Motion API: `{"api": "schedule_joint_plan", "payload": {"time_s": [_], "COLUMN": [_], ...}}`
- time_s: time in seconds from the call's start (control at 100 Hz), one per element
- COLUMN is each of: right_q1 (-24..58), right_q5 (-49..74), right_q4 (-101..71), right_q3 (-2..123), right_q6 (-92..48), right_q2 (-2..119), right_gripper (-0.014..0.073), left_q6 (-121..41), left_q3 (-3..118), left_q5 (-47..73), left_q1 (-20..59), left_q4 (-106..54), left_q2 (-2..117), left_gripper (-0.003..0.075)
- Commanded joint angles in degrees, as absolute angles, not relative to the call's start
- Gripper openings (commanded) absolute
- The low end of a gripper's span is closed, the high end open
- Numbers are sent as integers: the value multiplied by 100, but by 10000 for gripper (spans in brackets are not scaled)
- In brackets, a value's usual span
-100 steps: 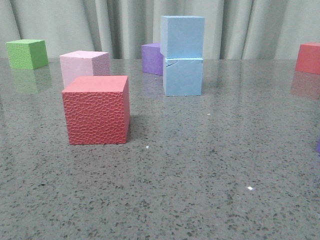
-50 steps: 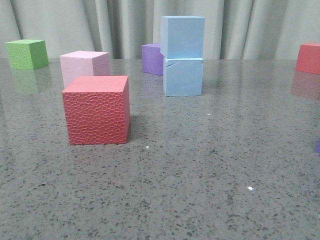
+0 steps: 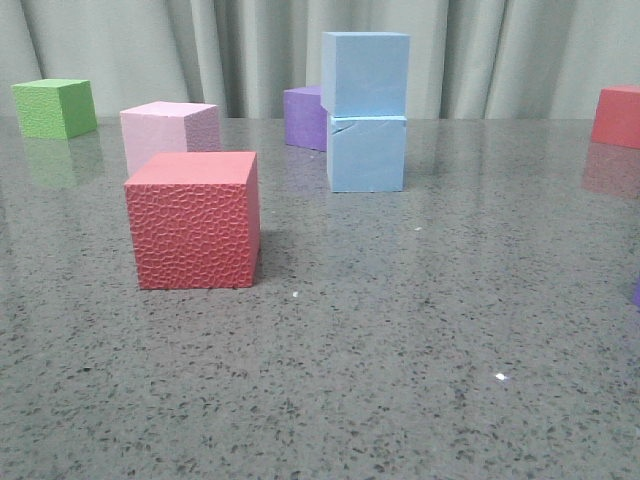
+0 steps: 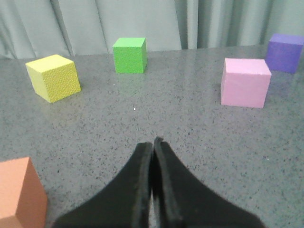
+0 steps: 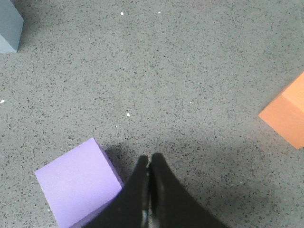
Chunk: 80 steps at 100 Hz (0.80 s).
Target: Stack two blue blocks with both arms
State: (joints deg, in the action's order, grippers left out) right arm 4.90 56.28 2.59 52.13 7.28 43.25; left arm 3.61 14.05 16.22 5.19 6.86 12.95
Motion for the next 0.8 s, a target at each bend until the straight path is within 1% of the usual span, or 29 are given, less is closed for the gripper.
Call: {"api": "schedule_joint_plan", "payload": {"time_s": [0.0, 0.33, 0.57, 0.79], "right_q1": [458, 458, 458, 458], "right_q5": [5344, 5344, 5344, 5344], "right_q4": [269, 269, 269, 269], "right_q3": [5355, 5355, 5355, 5355], "right_q6": [668, 668, 668, 668], "right_q2": [4283, 4283, 4283, 4283], "right_gripper": [-69, -69, -69, -69], "left_q6": [444, 444, 455, 455], "left_q3": [1214, 354, 68, -131], "left_q5": [1094, 1079, 776, 501], "left_q1": [521, 511, 511, 511], "left_q4": [720, 720, 710, 710], "left_q2": [1054, 131, -194, -205], "left_gripper": [-19, -19, -19, -19]}}
